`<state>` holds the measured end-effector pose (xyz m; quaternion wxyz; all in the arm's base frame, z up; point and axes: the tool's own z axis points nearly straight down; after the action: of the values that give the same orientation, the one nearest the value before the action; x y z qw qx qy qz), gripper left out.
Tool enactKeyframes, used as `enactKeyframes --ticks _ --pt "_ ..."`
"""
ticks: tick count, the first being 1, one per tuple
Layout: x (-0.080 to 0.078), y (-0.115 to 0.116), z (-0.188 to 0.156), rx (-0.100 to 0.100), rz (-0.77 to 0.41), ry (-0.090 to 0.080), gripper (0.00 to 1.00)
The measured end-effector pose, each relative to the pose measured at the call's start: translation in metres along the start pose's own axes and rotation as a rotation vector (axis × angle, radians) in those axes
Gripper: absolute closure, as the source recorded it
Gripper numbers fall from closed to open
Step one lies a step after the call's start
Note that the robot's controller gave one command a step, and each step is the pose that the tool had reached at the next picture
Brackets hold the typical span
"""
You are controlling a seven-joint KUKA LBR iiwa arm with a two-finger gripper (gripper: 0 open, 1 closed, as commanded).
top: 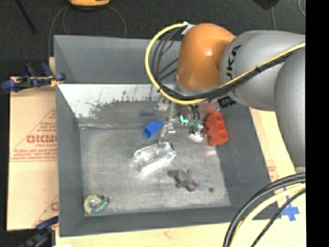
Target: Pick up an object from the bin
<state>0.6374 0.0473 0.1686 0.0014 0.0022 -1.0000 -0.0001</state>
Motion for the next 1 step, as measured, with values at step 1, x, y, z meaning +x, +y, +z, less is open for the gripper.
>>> enactKeyframes --ticks 1 --pt "0.0636 0.0019 0.0801 0.002 -0.065 -0.002 0.0"
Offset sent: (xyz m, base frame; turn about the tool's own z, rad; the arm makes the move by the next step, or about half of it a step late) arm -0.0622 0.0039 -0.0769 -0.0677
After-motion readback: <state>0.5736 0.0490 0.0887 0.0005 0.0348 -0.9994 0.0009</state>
